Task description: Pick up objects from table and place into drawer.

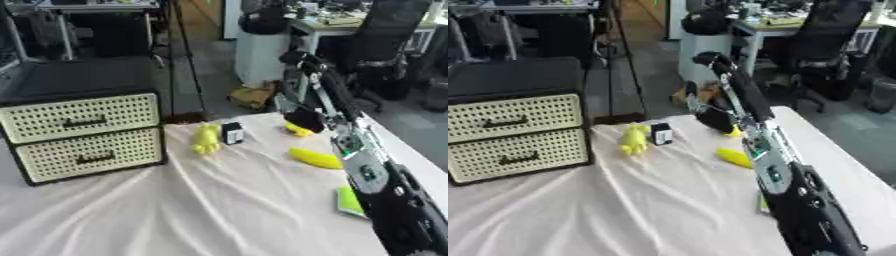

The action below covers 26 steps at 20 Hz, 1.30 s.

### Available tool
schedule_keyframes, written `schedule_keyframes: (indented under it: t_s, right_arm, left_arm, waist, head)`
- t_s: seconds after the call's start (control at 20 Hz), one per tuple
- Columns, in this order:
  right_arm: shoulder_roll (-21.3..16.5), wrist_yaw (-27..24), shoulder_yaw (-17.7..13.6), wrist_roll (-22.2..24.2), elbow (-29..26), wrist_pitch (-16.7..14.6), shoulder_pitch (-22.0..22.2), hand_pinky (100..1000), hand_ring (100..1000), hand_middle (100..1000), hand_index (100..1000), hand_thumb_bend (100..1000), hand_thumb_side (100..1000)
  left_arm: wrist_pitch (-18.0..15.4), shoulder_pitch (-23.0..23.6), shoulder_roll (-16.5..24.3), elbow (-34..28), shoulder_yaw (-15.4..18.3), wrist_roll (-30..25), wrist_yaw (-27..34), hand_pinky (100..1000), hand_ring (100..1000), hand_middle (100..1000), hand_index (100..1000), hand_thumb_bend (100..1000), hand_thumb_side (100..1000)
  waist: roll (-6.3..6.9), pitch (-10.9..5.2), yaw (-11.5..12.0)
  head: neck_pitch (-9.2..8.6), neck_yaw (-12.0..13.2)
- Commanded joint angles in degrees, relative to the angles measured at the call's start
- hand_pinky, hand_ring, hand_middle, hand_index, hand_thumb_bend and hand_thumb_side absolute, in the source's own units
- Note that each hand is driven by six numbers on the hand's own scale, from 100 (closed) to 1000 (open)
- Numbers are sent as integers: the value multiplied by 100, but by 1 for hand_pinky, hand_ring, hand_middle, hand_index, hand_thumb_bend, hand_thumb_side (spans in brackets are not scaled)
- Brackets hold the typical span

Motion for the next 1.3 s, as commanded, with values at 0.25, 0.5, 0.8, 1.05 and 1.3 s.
schedule_keyframes:
  t_s: [0.25, 0.5, 0.8, 1.05, 1.3]
  right_arm:
    - [-155, 25, -86, -55, -154, 32, -58, 838, 848, 835, 872, 100, 534]
    - [-139, 56, -84, -76, -151, 37, -56, 839, 848, 835, 872, 100, 534]
    - [-137, 89, -91, -90, -149, 34, -58, 839, 848, 835, 872, 100, 534]
    - [-137, 101, -98, -98, -143, 40, -50, 839, 848, 835, 872, 100, 534]
    - [-136, 114, -103, -106, -145, 41, -48, 839, 848, 835, 872, 100, 534]
  left_arm:
    - [73, -41, 89, -106, 140, -82, -176, 100, 163, 297, 460, 546, 1000]
    - [195, -65, 88, -107, 135, -128, -417, 100, 117, 252, 418, 543, 1000]
    - [187, -63, 75, -106, 102, -220, -476, 100, 127, 261, 427, 541, 1000]
    - [159, -62, 72, -93, 88, -307, -518, 100, 137, 271, 436, 540, 1000]
    - [165, -54, 72, -80, 92, -345, -576, 100, 142, 275, 440, 540, 1000]
  waist:
    - [23, -42, -11]
    - [31, -30, -14]
    - [29, -23, -15]
    - [25, -24, -15]
    - [19, -26, -12]
  head:
    - [-38, -18]
    - [-31, -24]
    - [-32, -26]
    - [-41, -17]
    - [-46, -12]
